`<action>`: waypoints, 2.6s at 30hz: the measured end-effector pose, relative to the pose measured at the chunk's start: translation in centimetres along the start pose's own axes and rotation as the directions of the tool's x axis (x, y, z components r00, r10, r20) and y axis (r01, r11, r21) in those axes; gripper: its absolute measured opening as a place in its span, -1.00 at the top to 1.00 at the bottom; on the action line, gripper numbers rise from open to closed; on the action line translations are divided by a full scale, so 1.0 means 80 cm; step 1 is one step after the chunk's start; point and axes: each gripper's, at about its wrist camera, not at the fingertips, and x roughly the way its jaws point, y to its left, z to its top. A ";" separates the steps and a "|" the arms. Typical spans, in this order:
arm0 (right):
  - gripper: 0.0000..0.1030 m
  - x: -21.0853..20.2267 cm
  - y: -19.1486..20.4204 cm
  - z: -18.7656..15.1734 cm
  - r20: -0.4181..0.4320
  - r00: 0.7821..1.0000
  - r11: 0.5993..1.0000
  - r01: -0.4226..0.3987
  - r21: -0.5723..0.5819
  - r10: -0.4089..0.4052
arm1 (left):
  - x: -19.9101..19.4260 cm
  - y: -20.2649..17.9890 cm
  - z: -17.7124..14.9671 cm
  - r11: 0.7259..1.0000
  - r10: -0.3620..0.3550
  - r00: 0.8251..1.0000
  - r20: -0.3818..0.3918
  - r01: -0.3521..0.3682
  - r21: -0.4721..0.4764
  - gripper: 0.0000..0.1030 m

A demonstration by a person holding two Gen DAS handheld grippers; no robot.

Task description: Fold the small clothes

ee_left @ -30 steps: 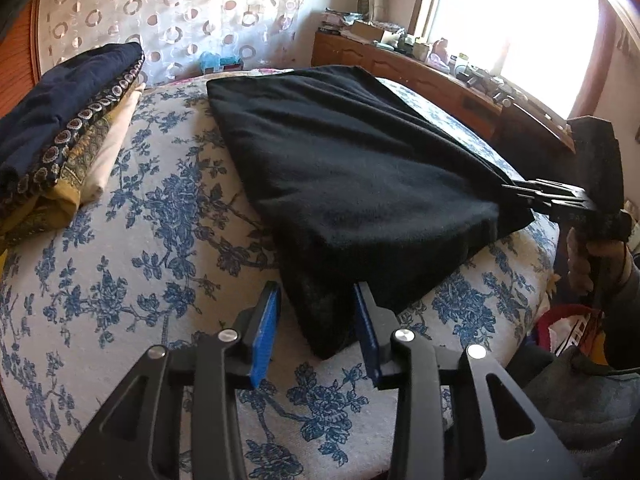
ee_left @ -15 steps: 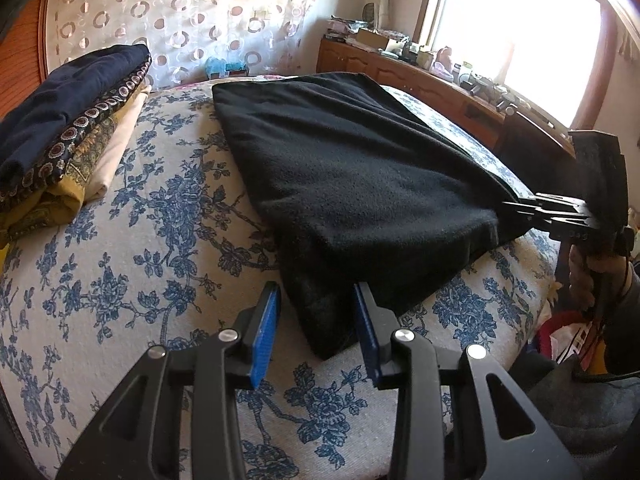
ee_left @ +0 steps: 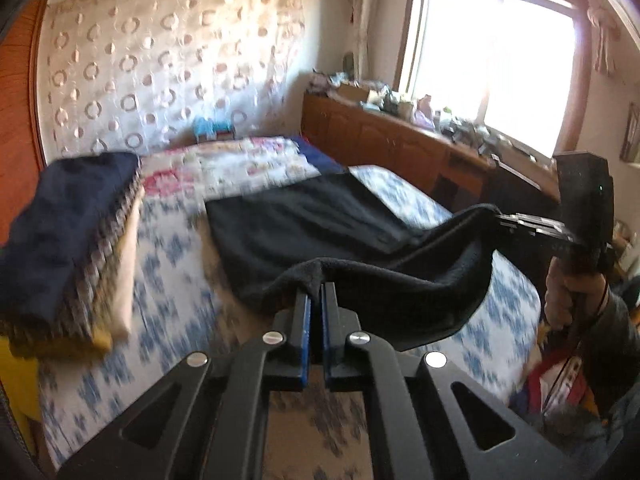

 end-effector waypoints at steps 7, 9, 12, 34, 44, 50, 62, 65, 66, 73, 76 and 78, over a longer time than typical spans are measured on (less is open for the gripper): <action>0.86 0.027 -0.018 0.056 0.027 1.000 0.999 0.009 -0.038 -0.007 | 0.025 0.028 0.047 0.999 0.047 0.998 0.044 -0.045 -0.028 0.99; 0.86 0.035 -0.024 0.067 0.026 1.000 0.999 0.009 -0.045 -0.008 | 0.036 0.036 0.055 0.998 0.057 0.997 0.042 -0.056 -0.039 0.99; 0.86 0.055 -0.036 0.087 0.022 1.000 0.999 0.012 -0.051 -0.010 | 0.055 0.052 0.071 0.996 0.073 0.997 0.035 -0.070 -0.059 0.99; 0.86 0.222 -0.120 0.148 -0.123 0.992 1.000 0.031 0.001 -0.030 | 0.187 0.136 0.119 0.981 0.130 0.988 -0.083 -0.140 -0.132 0.93; 0.13 0.221 -0.120 0.155 -0.117 0.985 0.991 0.121 -0.053 -0.127 | 0.158 0.123 0.128 0.989 0.125 0.992 -0.026 -0.126 -0.076 0.36; -0.15 0.196 -0.124 0.160 -0.081 0.986 0.987 0.142 -0.079 -0.148 | 0.178 0.128 0.107 0.991 0.097 0.990 -0.104 -0.106 -0.084 0.26; -0.16 0.251 -0.141 0.137 -0.218 0.972 0.996 0.086 -0.031 -0.091 | 0.251 0.142 0.108 0.985 0.128 0.970 -0.207 -0.148 -0.083 0.23; -0.16 0.269 -0.154 0.139 -0.238 0.969 0.997 0.075 0.012 -0.070 | 0.264 0.148 0.113 0.980 0.170 0.962 -0.216 -0.187 -0.063 0.23; -0.16 0.274 -0.158 0.140 -0.242 0.968 0.997 0.071 0.027 -0.062 | 0.266 0.151 0.114 0.978 0.182 0.959 -0.218 -0.199 -0.063 0.23; 0.45 0.295 -0.178 0.145 -0.268 0.963 0.996 0.004 0.093 0.021 | 0.272 0.163 0.108 0.975 0.177 0.957 -0.229 -0.202 -0.090 0.22; 0.66 0.292 -0.176 0.145 -0.263 0.965 0.997 0.000 0.075 0.019 | 0.275 0.166 0.106 0.976 0.170 0.956 -0.239 -0.197 -0.092 0.22; 0.88 0.285 -0.175 0.148 -0.230 0.973 0.997 0.028 0.066 -0.012 | 0.279 0.167 0.106 0.976 0.169 0.954 -0.249 -0.197 -0.092 0.22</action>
